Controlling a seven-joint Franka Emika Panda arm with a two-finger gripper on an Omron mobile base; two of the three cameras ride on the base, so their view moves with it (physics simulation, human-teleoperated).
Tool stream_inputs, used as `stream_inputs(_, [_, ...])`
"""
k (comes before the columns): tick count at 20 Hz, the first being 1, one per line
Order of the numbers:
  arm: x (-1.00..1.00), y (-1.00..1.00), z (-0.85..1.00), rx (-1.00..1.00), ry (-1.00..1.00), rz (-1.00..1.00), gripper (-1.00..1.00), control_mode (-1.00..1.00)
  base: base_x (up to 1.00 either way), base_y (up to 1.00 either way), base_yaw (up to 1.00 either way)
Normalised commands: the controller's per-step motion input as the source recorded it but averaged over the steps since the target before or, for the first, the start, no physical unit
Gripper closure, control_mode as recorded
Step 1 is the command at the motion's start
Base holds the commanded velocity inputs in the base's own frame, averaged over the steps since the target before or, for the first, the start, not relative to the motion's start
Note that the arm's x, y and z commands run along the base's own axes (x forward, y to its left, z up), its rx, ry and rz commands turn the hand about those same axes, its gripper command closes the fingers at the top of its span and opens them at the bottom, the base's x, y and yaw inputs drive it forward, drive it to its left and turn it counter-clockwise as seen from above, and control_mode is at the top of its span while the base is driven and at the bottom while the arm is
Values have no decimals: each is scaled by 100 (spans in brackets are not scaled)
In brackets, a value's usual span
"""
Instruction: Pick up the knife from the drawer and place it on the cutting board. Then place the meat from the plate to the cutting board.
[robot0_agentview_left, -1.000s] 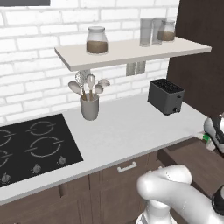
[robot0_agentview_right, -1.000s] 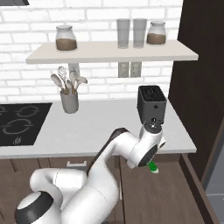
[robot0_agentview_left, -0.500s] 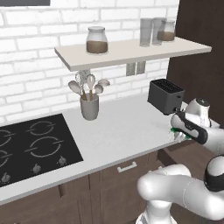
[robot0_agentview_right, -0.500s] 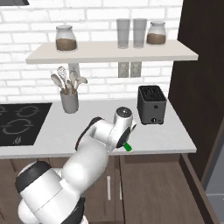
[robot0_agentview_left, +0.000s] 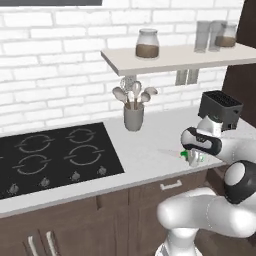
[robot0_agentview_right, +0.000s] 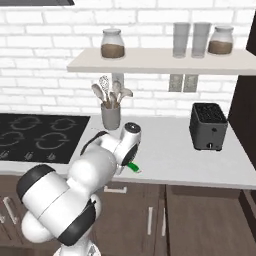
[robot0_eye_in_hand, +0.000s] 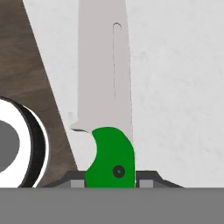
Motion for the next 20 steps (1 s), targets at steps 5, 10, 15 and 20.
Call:
stream_inputs(5, [0,0,0,0,0,0,100,100,0,100,67])
stream_inputs(10, [0,0,0,0,0,0,100,100,-3,100,69])
stream_inputs(15, [0,0,0,0,0,0,100,100,-11,100,64])
stream_inputs(20, [0,0,0,0,0,0,100,100,-21,100,54])
